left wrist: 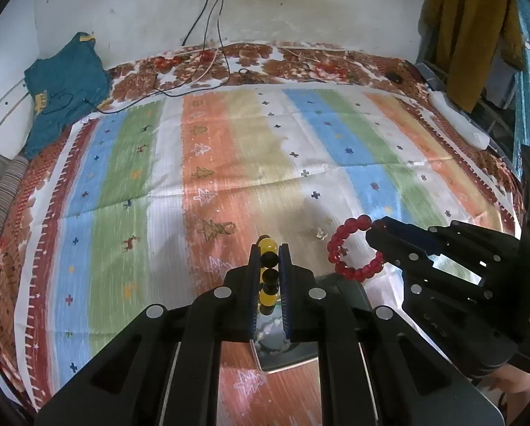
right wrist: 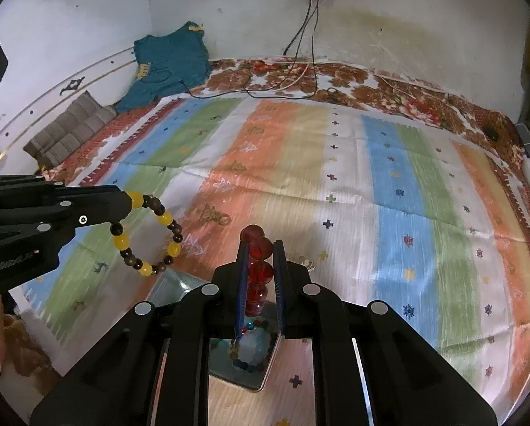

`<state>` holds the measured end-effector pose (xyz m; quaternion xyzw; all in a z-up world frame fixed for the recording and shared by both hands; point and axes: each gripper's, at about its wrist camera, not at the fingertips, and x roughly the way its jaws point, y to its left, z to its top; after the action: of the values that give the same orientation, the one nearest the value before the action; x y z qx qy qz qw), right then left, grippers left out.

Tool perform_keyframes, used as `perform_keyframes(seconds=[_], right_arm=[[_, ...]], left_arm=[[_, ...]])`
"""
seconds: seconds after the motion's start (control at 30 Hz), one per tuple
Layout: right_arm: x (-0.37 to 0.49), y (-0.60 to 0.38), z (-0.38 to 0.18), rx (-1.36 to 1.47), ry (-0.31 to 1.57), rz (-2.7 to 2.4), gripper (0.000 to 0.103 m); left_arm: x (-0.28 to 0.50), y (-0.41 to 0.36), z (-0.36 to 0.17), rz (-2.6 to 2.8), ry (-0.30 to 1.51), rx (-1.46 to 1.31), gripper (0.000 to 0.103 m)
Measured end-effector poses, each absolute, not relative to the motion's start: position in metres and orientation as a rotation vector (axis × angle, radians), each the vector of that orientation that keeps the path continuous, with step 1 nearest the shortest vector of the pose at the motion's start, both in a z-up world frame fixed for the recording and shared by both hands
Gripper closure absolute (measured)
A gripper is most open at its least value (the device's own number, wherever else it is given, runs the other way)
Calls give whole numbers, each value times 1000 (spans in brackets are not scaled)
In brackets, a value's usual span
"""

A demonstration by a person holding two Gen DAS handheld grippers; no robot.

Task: Organize jewelry
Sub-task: 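Lift and carry both held bracelets back over the silver tin, then open both tools to drop the two bracelets into the tin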

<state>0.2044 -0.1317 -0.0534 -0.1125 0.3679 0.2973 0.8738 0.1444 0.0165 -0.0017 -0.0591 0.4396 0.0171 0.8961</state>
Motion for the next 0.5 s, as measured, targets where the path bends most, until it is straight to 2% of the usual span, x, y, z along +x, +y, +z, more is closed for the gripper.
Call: perform_keyframes(seconds=[0.5], right_arm=[[176, -144, -49, -218, 772, 648, 89]], left_arm=[[110, 0, 13, 0, 861, -101, 93]])
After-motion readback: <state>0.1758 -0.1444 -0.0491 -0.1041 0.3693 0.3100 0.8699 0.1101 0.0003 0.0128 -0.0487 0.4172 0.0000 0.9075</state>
